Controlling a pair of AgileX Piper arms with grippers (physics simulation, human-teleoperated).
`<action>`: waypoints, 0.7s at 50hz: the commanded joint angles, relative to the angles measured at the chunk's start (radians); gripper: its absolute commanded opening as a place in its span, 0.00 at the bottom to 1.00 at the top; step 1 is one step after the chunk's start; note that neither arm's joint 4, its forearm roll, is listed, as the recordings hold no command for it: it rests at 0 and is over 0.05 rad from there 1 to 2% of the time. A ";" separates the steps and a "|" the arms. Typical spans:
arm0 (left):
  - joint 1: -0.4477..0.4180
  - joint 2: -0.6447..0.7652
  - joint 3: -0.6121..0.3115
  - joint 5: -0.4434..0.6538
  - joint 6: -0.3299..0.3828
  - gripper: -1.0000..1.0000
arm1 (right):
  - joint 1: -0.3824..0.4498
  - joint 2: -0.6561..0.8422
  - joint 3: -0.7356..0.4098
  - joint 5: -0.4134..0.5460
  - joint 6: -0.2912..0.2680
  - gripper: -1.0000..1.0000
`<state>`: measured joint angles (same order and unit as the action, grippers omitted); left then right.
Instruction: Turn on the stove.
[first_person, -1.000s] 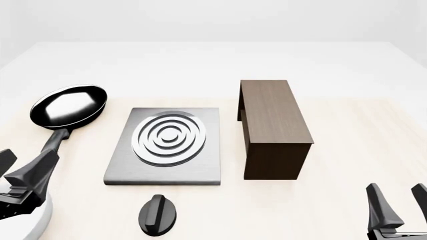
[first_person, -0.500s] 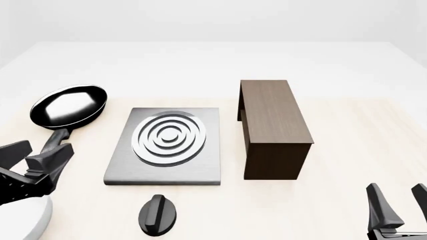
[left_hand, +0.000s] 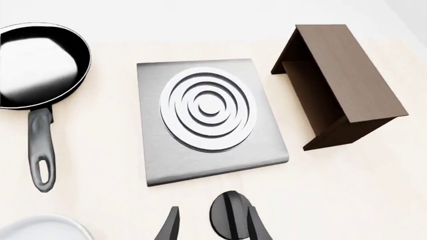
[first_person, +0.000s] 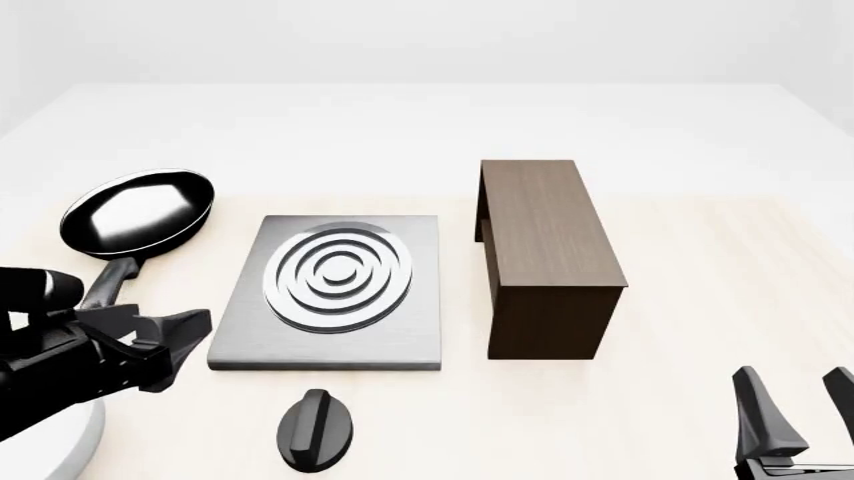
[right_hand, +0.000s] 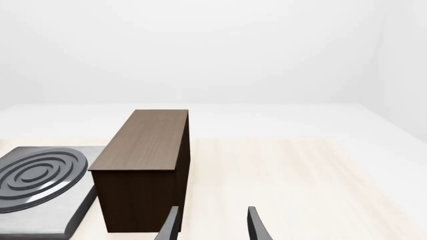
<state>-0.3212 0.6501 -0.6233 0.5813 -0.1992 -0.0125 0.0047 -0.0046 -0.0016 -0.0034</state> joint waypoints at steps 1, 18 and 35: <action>-0.019 0.036 0.004 0.001 -0.008 1.00 | 0.000 0.000 0.000 0.000 0.000 1.00; 0.014 0.062 0.079 -0.036 0.036 1.00 | 0.000 0.000 0.000 0.000 0.000 1.00; -0.012 0.105 0.145 -0.082 -0.056 1.00 | 0.001 0.000 0.000 0.000 0.001 1.00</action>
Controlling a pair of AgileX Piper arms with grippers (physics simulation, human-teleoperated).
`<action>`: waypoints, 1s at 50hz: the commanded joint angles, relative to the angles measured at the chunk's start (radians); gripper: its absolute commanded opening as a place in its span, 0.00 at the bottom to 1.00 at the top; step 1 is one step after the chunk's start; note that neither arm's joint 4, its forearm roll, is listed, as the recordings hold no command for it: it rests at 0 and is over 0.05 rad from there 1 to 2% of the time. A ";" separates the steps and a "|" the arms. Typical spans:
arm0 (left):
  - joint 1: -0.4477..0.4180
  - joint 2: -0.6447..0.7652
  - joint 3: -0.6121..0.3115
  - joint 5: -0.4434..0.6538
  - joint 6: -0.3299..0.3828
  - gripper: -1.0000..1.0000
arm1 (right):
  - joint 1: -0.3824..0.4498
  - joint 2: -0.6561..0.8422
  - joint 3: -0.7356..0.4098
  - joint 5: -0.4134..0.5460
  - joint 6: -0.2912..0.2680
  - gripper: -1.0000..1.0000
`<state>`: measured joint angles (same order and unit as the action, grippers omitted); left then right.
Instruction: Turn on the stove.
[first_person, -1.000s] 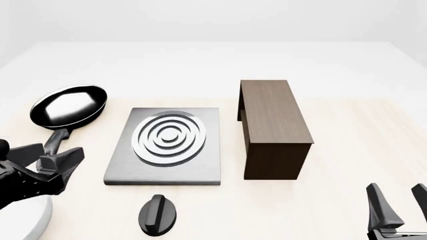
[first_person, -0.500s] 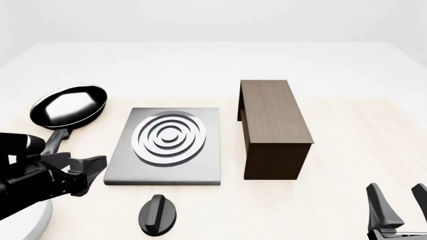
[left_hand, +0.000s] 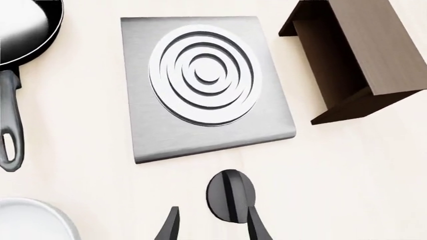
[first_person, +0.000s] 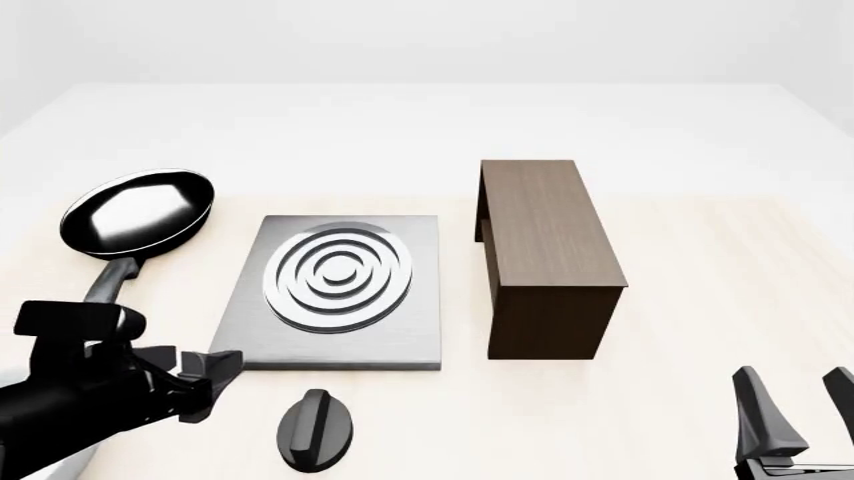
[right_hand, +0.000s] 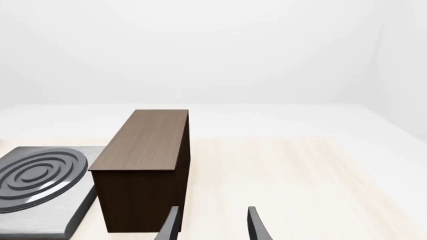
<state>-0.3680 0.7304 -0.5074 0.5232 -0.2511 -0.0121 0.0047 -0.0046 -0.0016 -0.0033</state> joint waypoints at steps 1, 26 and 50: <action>0.067 0.049 0.034 -0.026 0.012 1.00 | 0.000 0.000 0.000 0.000 0.000 1.00; -0.012 0.100 0.155 -0.131 -0.089 1.00 | 0.000 0.000 0.000 0.000 0.000 1.00; 0.034 0.176 0.171 -0.190 -0.069 1.00 | 0.000 0.000 0.000 0.000 0.001 1.00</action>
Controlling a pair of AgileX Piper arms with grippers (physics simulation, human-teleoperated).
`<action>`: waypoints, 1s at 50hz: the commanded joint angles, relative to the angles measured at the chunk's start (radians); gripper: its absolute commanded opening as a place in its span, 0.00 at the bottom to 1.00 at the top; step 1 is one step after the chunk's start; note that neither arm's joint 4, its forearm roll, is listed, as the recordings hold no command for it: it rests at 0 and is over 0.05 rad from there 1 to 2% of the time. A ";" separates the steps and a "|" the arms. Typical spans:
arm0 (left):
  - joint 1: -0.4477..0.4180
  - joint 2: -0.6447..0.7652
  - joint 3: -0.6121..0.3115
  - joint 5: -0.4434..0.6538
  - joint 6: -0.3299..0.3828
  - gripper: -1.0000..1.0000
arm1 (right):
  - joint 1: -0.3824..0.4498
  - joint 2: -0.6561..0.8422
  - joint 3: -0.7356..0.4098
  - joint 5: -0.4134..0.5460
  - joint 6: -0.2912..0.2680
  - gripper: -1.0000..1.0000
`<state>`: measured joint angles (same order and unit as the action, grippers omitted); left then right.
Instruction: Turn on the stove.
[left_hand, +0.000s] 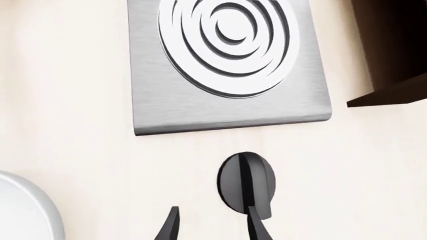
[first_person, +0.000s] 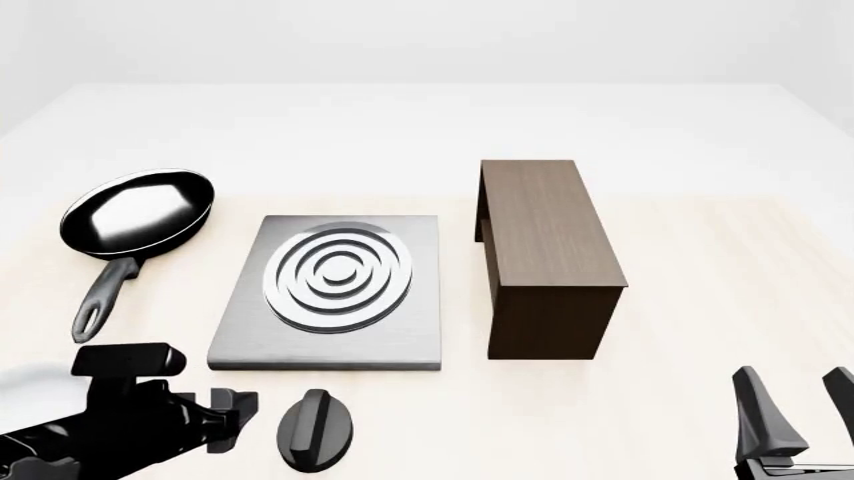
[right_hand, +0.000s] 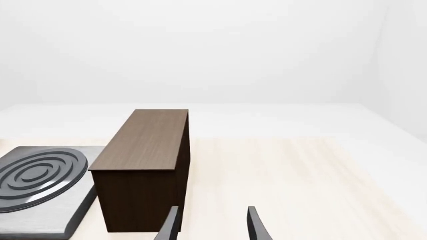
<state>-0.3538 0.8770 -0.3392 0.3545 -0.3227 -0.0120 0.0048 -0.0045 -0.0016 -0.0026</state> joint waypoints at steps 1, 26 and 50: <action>0.032 0.037 0.002 -0.024 0.018 1.00 | 0.000 0.000 0.000 0.000 0.000 1.00; 0.012 0.201 0.067 -0.194 -0.032 1.00 | 0.000 0.000 0.000 0.000 0.000 1.00; -0.043 0.307 0.139 -0.343 -0.086 1.00 | 0.000 0.000 0.000 0.000 0.000 1.00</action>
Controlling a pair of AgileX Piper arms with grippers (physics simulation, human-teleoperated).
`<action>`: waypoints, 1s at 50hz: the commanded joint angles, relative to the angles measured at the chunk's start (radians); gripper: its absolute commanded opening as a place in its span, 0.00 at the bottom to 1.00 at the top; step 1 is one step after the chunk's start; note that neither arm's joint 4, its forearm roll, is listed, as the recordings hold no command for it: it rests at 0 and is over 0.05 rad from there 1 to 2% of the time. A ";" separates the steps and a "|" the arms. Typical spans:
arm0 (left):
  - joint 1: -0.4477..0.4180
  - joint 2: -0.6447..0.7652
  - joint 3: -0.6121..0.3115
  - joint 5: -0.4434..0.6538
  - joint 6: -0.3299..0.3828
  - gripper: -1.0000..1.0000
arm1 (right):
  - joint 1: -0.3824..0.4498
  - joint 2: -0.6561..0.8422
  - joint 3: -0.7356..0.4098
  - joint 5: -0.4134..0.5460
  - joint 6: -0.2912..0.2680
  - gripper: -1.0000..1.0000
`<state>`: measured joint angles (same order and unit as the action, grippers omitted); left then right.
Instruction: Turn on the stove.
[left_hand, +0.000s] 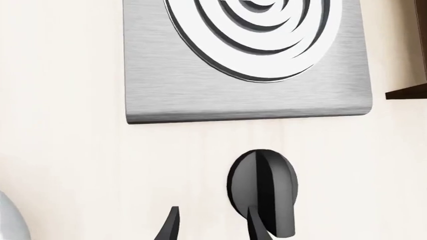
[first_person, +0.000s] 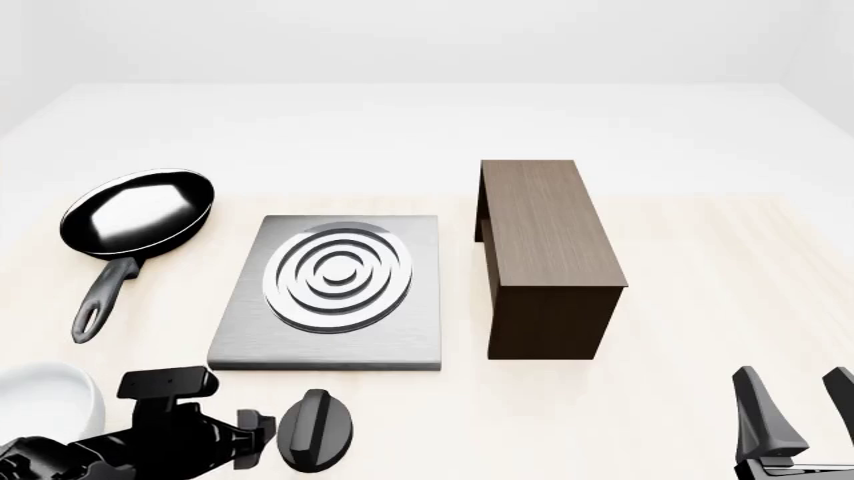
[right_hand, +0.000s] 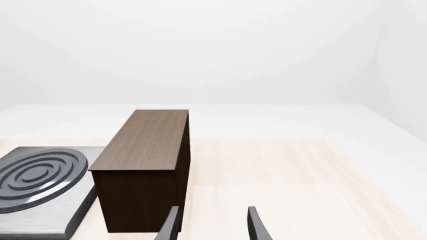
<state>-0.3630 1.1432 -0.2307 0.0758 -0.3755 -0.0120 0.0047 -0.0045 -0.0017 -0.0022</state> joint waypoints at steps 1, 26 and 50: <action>-0.027 0.048 0.032 -0.070 -0.024 1.00 | 0.000 0.000 0.000 0.000 0.001 1.00; -0.060 0.182 0.057 -0.199 -0.053 1.00 | 0.000 0.000 0.000 0.000 0.001 1.00; -0.191 0.166 0.056 -0.220 -0.159 1.00 | 0.000 0.000 0.000 0.000 0.001 1.00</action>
<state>-0.5087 1.3082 -0.1669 -0.1358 -0.4928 -0.0123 0.0048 -0.0045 -0.0016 -0.0016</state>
